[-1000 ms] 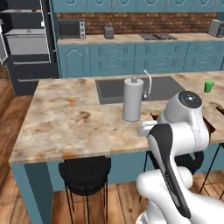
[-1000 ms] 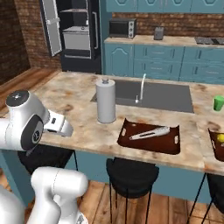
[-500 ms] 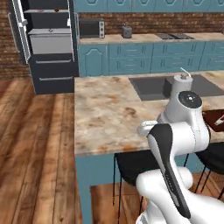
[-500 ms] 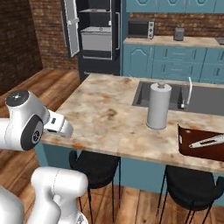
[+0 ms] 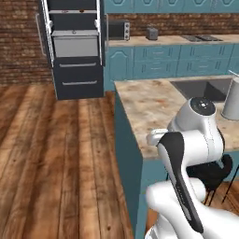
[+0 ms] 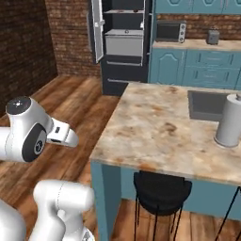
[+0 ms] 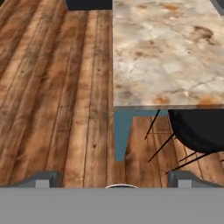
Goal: Gather the lemon and garlic from the fridge and place them on a tray on the dining counter. Then gather the chicken drumstick and steak from the fridge and place them on the other tray.
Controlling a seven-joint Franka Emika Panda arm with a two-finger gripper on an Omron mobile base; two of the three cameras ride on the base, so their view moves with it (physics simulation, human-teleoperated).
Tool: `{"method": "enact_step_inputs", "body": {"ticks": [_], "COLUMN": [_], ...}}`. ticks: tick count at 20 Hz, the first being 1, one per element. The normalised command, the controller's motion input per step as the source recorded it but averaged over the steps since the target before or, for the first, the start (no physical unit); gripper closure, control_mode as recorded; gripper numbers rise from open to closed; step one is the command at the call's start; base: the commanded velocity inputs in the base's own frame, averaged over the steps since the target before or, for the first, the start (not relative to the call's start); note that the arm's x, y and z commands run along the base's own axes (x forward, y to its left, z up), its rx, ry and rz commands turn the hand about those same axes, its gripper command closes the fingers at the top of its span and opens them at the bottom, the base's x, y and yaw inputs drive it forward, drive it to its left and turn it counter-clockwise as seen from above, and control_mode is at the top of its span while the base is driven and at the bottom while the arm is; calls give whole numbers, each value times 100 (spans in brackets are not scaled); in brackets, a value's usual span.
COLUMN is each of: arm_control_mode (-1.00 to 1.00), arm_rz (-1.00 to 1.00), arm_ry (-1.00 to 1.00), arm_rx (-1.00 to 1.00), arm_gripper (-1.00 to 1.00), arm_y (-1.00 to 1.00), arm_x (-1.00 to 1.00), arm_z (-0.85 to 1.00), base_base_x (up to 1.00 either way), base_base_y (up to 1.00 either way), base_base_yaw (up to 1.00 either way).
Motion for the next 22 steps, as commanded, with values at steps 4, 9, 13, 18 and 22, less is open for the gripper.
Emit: {"method": "enact_step_inputs", "body": {"ticks": [4,9,13,18,22], "arm_control_mode": [100,100,100,100,100], "arm_rz": [0,0,0,0,0], "arm_ry": [0,0,0,0,0], "arm_rx": [0,0,0,0,0], "arm_gripper": [-100,-100,-100,-100,-100], "arm_y": [0,0,0,0,0], "arm_x": [0,0,0,0,0], "arm_z": [0,0,0,0,0], "base_base_x": [64,98,100,100,100], "base_base_y": [100,98,54,5,0], "base_base_yaw": [-12,-18,-9,0,4]}}
